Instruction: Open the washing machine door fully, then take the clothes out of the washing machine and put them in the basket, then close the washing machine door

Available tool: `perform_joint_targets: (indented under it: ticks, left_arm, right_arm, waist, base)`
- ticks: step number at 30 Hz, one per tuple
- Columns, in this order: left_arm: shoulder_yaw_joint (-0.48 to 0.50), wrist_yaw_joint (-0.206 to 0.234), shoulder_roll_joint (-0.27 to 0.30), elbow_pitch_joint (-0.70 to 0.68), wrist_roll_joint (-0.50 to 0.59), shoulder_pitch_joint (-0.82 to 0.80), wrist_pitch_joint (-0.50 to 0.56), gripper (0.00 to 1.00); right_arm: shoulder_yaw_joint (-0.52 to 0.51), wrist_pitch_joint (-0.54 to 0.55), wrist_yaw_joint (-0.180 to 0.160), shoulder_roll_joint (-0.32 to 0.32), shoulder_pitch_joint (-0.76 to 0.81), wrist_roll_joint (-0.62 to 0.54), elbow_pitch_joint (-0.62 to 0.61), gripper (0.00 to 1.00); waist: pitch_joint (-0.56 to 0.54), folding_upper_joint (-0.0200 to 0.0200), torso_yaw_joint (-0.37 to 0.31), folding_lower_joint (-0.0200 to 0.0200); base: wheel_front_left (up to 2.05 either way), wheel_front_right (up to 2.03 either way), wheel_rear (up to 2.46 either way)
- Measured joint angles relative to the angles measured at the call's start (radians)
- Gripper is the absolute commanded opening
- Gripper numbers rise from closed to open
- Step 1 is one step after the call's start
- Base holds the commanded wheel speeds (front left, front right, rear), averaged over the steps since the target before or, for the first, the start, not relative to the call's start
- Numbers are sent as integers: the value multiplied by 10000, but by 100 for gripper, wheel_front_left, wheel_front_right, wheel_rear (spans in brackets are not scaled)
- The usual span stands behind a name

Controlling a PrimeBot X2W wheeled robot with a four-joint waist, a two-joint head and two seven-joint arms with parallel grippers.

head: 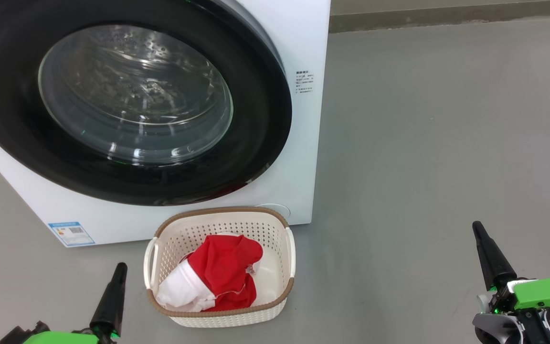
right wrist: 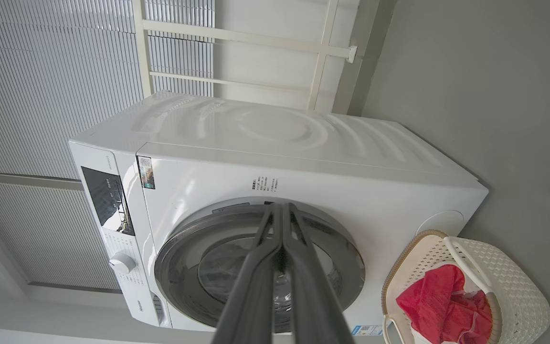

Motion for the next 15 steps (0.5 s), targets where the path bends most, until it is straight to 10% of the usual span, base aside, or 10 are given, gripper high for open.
perform_joint_targets:
  ticks: [15]
  left_arm:
    - [0, -2, -2, 0, 0, 0, 0, 0]
  right_arm:
    - [0, 0, -10, 0, 0, 0, 0, 0]
  waist:
    - [0, 0, 0, 0]
  base:
    - [0, 0, 0]
